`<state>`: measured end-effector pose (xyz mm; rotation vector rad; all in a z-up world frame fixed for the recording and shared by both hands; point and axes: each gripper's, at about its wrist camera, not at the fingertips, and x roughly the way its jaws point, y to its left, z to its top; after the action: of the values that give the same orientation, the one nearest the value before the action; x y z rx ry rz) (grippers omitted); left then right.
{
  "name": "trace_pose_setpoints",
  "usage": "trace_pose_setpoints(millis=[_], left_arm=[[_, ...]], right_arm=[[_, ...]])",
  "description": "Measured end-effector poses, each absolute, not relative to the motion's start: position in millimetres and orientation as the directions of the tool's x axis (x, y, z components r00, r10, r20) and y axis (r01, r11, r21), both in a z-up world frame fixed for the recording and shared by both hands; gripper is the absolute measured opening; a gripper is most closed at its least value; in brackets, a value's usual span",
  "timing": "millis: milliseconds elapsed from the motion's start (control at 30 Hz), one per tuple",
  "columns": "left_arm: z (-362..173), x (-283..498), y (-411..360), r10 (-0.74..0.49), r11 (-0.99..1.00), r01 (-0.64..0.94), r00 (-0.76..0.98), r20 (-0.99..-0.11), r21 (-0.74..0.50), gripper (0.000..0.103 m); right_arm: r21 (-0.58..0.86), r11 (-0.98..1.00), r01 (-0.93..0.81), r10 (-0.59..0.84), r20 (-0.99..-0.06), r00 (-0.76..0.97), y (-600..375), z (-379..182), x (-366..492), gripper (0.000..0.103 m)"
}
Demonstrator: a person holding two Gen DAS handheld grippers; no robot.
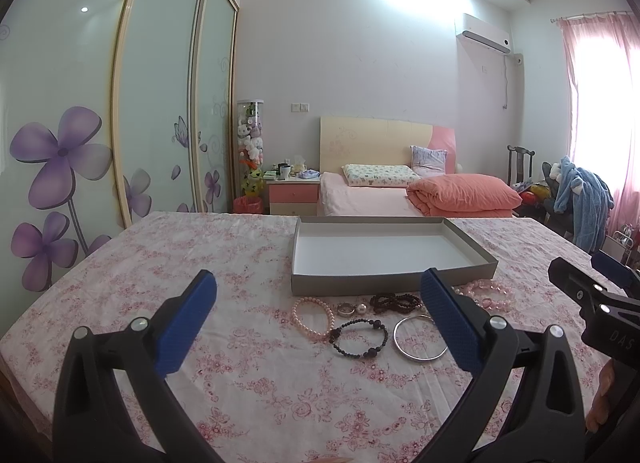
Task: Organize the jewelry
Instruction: 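Move the left tool to the black beaded bracelet while the right tool approaches the silver cuff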
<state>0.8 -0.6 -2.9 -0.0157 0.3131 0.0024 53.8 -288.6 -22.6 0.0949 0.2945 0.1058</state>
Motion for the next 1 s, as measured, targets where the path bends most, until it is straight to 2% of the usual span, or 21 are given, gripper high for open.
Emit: trace_pose_setpoints(millis=[200,333,600,833,1000], left_arm=[[-13.8,0.3,2.8,0.006,1.000,-0.011,0.945,-0.326,-0.013,0.099],[-25.4,19.8,4.2,0.007,1.000,-0.017,0.926,-0.379,-0.022,0.099],[-41.6,46.4,15.5,-0.008,0.999,-0.017,0.850,-0.526,-0.042,0.099],[-54.0,66.4,19.4,-0.033,0.999,0.001,0.803,-0.596,-0.054,0.099],[-58.0,74.4,21.4,-0.040,0.999,0.010,0.787,-0.616,-0.052,0.099]], right_arm=[[0.104,0.990,-0.090,0.117,-0.299,0.947,-289.9,-27.0,58.2,0.101],[0.100,0.992,-0.083,0.113,-0.357,0.927,-287.9,-35.6,70.0,0.101],[0.123,0.989,-0.081,0.140,-0.613,0.777,-288.4,-75.3,111.4,0.101],[0.115,0.989,-0.088,0.145,-0.762,0.631,-280.9,-101.0,136.1,0.082],[0.062,0.995,-0.085,0.100,-0.791,0.604,-271.6,-103.1,144.4,0.079]])
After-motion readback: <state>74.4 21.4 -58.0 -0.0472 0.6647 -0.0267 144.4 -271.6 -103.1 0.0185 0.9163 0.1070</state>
